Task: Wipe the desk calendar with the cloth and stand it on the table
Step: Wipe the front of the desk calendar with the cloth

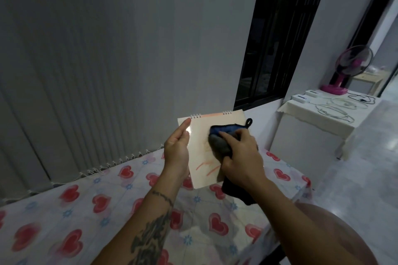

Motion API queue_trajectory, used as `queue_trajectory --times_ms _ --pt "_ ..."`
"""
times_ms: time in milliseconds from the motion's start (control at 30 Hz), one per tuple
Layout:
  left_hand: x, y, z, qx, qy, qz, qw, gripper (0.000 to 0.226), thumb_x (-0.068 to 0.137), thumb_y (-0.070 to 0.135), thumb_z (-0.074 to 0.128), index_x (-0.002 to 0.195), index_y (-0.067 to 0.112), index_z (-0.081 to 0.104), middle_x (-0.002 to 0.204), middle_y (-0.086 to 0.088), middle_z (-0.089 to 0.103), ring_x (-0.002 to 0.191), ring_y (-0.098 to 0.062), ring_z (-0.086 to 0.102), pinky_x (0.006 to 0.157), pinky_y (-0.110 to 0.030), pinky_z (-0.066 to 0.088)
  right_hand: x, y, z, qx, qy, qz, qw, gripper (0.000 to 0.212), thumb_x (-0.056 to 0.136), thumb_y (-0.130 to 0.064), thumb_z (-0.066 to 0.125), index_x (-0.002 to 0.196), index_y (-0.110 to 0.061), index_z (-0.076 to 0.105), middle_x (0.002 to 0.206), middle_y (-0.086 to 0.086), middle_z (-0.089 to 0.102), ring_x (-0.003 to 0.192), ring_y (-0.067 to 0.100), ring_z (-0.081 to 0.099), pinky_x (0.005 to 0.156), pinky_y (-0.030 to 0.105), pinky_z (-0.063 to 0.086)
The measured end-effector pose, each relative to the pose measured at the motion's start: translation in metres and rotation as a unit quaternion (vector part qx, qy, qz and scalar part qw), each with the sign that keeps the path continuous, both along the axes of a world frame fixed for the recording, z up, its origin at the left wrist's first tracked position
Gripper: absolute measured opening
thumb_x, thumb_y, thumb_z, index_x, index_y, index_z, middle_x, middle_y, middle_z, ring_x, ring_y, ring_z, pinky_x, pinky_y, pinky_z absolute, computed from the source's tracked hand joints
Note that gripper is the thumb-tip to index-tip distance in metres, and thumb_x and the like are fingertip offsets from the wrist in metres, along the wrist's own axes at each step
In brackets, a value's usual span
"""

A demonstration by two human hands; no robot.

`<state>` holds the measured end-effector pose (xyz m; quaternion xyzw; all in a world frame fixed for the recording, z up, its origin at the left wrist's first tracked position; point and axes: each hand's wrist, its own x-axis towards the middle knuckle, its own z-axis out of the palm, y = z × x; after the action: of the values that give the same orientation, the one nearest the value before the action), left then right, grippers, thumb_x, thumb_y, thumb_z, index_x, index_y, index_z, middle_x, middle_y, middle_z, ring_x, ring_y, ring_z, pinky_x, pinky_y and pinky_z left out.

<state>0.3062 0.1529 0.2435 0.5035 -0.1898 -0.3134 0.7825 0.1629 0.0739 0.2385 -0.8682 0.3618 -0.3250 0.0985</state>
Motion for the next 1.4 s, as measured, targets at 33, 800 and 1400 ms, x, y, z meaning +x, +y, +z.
queue_trajectory --times_ms 33,800,1400 --pt "-0.003 -0.002 0.002 -0.007 0.003 0.0 1.0 0.043 0.104 0.017 0.047 0.096 0.045 0.079 0.096 0.011 0.078 0.099 -0.031 0.069 0.09 -0.049 0.059 0.004 0.009 -0.003 -0.027 0.008 0.013 1.0 0.064 0.079 -0.03 0.067 0.138 -0.039 0.042 0.132 -0.004 0.033 0.109 0.009 0.031 0.09 0.029 0.042" --pt "0.009 -0.002 0.003 0.003 0.038 0.016 0.999 0.045 0.104 0.014 0.047 0.094 0.044 0.079 0.089 0.004 0.077 0.094 -0.029 0.066 0.088 -0.055 0.059 -0.03 0.024 -0.035 -0.06 0.056 0.069 0.994 0.051 0.071 -0.021 0.07 0.119 -0.037 0.064 0.128 -0.003 0.049 0.111 0.021 0.044 0.077 0.028 0.047" --pt "-0.004 0.0 0.01 -0.04 -0.036 -0.111 0.992 0.043 0.104 0.004 0.041 0.117 0.03 0.073 0.109 0.004 0.078 0.097 -0.014 0.075 0.074 -0.025 0.06 0.012 -0.005 0.027 -0.012 0.008 -0.01 1.0 0.065 0.081 -0.04 0.049 0.144 -0.034 0.033 0.139 0.004 0.033 0.116 0.022 0.037 0.094 0.036 0.043"
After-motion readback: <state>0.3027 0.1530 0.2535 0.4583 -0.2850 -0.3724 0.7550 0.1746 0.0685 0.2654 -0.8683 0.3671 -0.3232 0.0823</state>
